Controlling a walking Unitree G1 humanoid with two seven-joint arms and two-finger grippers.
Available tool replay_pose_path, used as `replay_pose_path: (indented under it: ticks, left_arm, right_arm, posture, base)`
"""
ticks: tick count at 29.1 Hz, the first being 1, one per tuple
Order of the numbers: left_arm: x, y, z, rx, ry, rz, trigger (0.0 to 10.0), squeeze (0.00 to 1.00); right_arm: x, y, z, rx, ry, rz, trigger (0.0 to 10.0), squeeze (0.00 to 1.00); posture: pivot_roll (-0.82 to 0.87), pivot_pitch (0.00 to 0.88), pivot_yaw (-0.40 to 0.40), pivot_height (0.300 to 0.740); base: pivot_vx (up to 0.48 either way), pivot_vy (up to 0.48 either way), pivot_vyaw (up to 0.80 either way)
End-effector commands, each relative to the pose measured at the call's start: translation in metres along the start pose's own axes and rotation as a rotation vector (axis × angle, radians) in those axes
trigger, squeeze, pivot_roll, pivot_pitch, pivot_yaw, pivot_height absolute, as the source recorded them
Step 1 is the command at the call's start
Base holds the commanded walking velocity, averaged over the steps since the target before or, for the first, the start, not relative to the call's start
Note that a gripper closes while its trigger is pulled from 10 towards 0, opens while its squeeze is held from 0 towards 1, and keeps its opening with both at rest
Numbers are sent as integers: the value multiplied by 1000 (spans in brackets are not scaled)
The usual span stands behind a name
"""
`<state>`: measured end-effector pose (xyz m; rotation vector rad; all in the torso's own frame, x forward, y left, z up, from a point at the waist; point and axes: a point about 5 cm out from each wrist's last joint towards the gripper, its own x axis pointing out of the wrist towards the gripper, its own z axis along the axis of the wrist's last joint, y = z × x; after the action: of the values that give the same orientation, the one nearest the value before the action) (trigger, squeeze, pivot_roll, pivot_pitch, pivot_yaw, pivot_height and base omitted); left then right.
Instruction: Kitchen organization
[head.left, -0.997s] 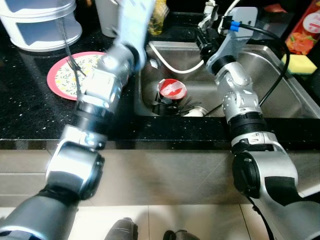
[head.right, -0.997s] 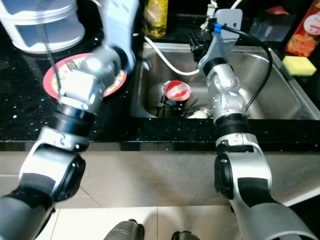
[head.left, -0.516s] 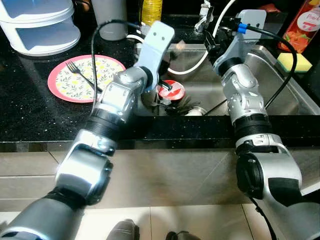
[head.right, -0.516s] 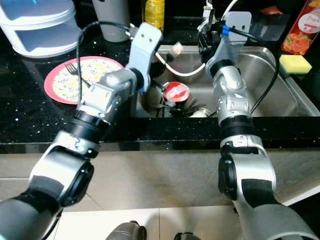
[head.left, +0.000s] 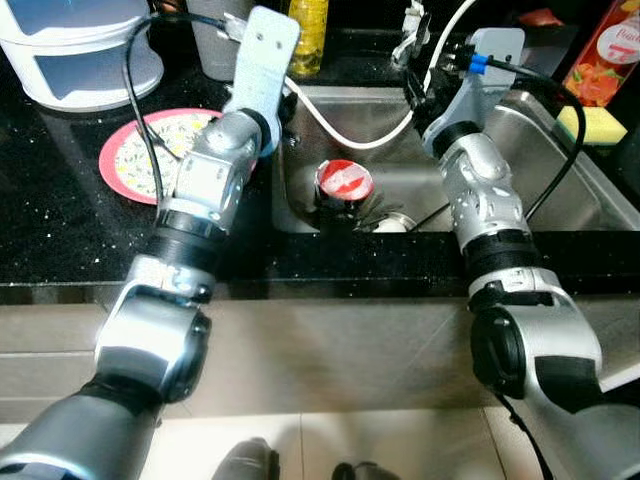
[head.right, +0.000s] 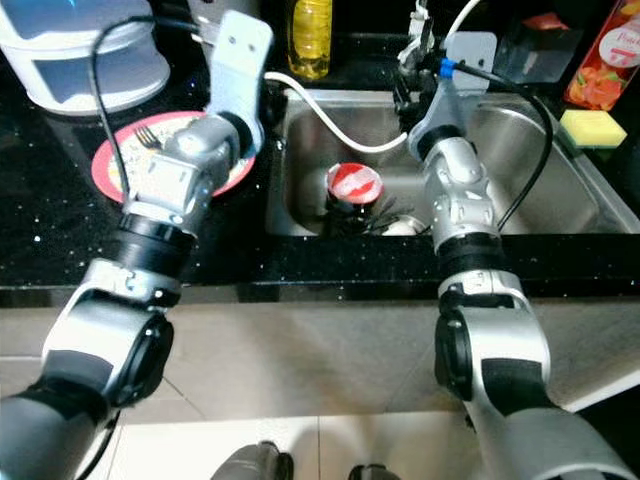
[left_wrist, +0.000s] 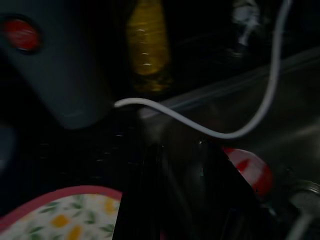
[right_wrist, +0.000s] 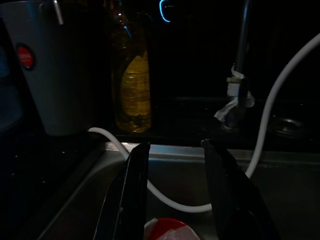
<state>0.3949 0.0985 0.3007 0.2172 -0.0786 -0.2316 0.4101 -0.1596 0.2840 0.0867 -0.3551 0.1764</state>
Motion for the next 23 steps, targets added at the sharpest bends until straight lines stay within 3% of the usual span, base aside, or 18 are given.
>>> replay_pose_path:
  ticks: [1, 2, 3, 5, 7, 8, 9, 11, 13, 16, 17, 18, 19, 20, 21, 23]
  left_arm:
    - [-8, 30, -11, 25, 52, 136, 10000, 0]
    - [-8, 30, -11, 25, 52, 136, 10000, 0]
    - [-17, 59, -22, 10, 119, 271, 10000, 0]
    - [-27, 84, -39, -52, 203, 377, 10000, 0]
    - [-31, 90, -44, -74, 233, 409, 10000, 0]
    - [-39, 105, -62, -108, 323, 474, 10000, 0]
    - [-39, 105, -62, -108, 323, 474, 10000, 0]
    - [-45, 113, -82, -178, 402, 494, 10000, 0]
    - [-42, 112, -93, -215, 433, 468, 10000, 0]
    - [-34, 106, -95, -198, 435, 446, 10000, 0]
    - [-28, 102, -90, -155, 417, 441, 10000, 0]
    - [-24, 100, -83, -113, 393, 447, 10000, 67]
    - [-21, 99, -75, -80, 370, 454, 10000, 1000]
    - [-21, 99, -75, -80, 370, 454, 10000, 1000]
    - [-16, 98, -52, -1, 295, 494, 10000, 1000]
    - [-15, 97, -42, 38, 265, 512, 10000, 1000]
  right_arm:
    - [2, 5, 0, 15, -6, 8, 10000, 0]
    - [2, 5, 0, 15, -6, 8, 10000, 0]
    - [2, 7, 1, 24, -17, 6, 10000, 0]
    - [0, 8, 0, 27, -22, 5, 10000, 0]
    - [-1, 8, -1, 27, -22, 5, 10000, 0]
    - [-3, 5, -4, 19, -16, -1, 10000, 0]
    - [-3, 5, -4, 19, -16, -1, 10000, 0]
    - [-5, 0, -2, 7, -16, -13, 10000, 0]
    - [-5, -5, 2, -5, -26, -17, 10000, 0]
    - [-6, -10, 6, -21, -34, -22, 10000, 0]
    - [-7, -13, 6, -25, -33, -30, 10000, 0]
    - [-7, -15, 6, -25, -32, -37, 10000, 0]
    - [-7, -15, 6, -24, -31, -41, 10000, 0]
    - [-7, -15, 6, -24, -31, -41, 10000, 0]
    - [-6, -10, 5, -19, -33, -33, 10000, 0]
    - [-6, -8, 4, -19, -33, -27, 10000, 0]
  posture:
    - [336, 56, -13, 740]
    - [336, 56, -13, 740]
    - [323, 52, -4, 740]
    - [311, 43, 5, 740]
    - [311, 43, 5, 740]
    - [302, 37, 11, 740]
    - [302, 37, 11, 740]
    - [253, 40, 18, 740]
    - [237, 43, 20, 740]
    - [231, 42, 20, 740]
    - [231, 42, 20, 740]
    - [229, 49, 20, 740]
    - [229, 49, 20, 740]
    - [229, 49, 20, 740]
    - [224, 52, 27, 740]
    - [221, 57, 31, 740]
  base:
    - [0, 0, 0]
    - [0, 0, 0]
    - [0, 0, 0]
    - [0, 0, 0]
    - [0, 0, 0]
    - [0, 0, 0]
    - [0, 0, 0]
    - [0, 0, 0]
    - [0, 0, 0]
    - [0, 0, 0]
    - [0, 0, 0]
    - [0, 0, 0]
    - [0, 0, 0]
    - [0, 0, 0]
    - [0, 0, 0]
    - [0, 0, 0]
